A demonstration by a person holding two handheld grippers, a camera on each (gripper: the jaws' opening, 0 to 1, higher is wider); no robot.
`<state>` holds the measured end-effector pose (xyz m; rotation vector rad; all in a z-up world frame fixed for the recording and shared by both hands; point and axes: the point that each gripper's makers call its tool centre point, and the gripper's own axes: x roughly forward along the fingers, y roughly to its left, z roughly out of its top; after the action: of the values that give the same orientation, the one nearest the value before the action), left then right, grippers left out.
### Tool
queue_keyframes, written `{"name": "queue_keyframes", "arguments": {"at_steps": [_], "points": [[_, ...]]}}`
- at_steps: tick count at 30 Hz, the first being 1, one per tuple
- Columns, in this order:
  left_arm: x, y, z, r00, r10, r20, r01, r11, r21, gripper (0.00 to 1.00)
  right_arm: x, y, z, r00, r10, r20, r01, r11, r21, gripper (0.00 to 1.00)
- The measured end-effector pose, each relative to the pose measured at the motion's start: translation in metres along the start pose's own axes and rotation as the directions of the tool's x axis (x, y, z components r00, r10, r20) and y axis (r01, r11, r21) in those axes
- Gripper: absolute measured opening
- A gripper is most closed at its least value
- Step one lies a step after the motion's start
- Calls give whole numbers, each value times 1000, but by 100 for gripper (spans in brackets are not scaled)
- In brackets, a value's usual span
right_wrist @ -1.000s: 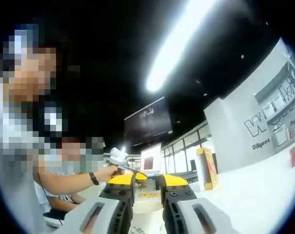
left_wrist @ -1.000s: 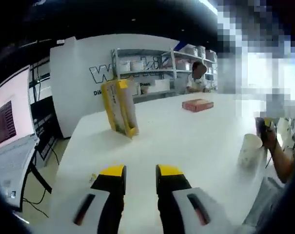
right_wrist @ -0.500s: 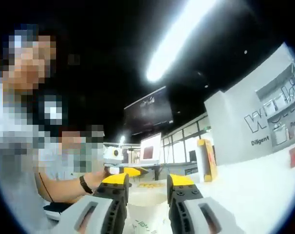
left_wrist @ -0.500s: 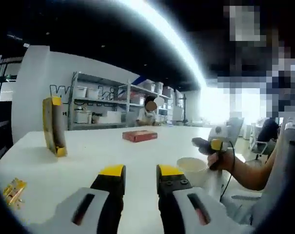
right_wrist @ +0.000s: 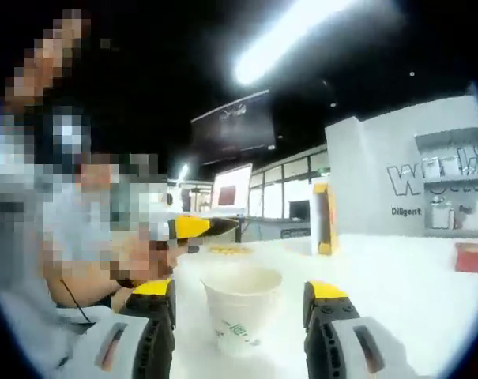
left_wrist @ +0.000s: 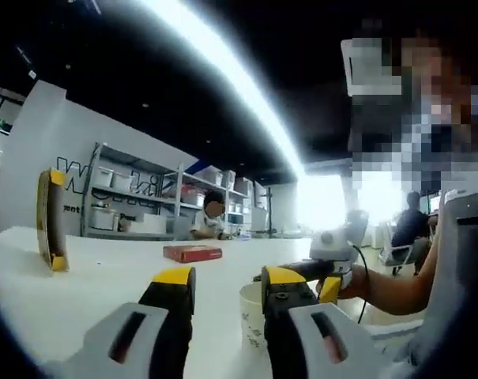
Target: Tear open the coffee pouch, take out the coffee, and pour the coffee from the pouch into the cup
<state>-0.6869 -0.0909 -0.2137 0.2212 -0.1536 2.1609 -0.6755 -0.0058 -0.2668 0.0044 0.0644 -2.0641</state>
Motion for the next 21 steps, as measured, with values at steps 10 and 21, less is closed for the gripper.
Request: {"name": "queue_keyframes", "arguments": {"at_steps": [10,21], "points": [[19,-3,-5,999,-47,25,48,999,-26,34,29,4,-31,985,-64,-163,59,998,-32,55],[26,-11,-8,998,-64,14,64,998,-6,34,13,-22,-7,991,-131,-39,132,991,14,42]]}}
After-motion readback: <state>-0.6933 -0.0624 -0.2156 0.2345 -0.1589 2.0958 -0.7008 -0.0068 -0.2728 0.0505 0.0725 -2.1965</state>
